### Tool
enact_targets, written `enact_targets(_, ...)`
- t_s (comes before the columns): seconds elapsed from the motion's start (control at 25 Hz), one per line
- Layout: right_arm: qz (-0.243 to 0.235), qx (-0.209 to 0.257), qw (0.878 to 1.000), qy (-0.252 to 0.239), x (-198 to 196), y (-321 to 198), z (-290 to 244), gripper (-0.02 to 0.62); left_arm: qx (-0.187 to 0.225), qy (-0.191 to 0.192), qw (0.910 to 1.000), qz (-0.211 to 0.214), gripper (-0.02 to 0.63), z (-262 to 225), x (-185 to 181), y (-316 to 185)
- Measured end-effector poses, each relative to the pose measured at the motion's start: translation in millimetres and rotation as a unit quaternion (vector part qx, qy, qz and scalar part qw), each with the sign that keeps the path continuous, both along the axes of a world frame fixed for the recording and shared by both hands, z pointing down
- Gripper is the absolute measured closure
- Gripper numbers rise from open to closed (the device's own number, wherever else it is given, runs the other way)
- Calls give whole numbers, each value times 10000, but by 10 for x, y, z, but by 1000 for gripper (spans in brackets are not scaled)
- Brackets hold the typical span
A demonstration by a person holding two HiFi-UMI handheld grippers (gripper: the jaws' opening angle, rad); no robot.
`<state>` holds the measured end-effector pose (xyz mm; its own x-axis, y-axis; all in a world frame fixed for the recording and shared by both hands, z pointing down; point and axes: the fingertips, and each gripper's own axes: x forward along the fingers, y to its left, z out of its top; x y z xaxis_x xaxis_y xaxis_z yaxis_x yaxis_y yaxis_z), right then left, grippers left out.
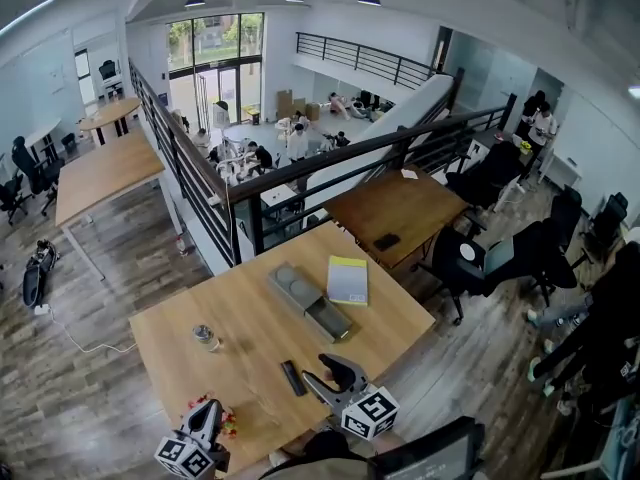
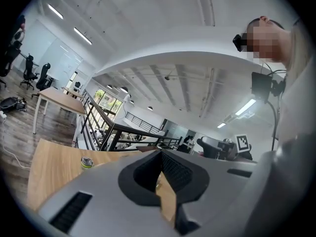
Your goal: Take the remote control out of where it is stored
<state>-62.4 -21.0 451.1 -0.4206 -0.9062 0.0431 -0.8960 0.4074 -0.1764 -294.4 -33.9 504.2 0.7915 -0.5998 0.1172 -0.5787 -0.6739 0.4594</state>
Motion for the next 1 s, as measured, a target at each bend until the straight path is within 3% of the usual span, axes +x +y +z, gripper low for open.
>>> enact_targets(0.52, 123, 109, 9999, 15, -293, 223, -31, 376, -58, -32, 10000, 42, 606, 102, -316, 143)
enact_targets(1.0, 333, -113, 9991, 226, 120, 425, 297, 376, 9, -71, 9996, 284, 606, 109, 152, 363)
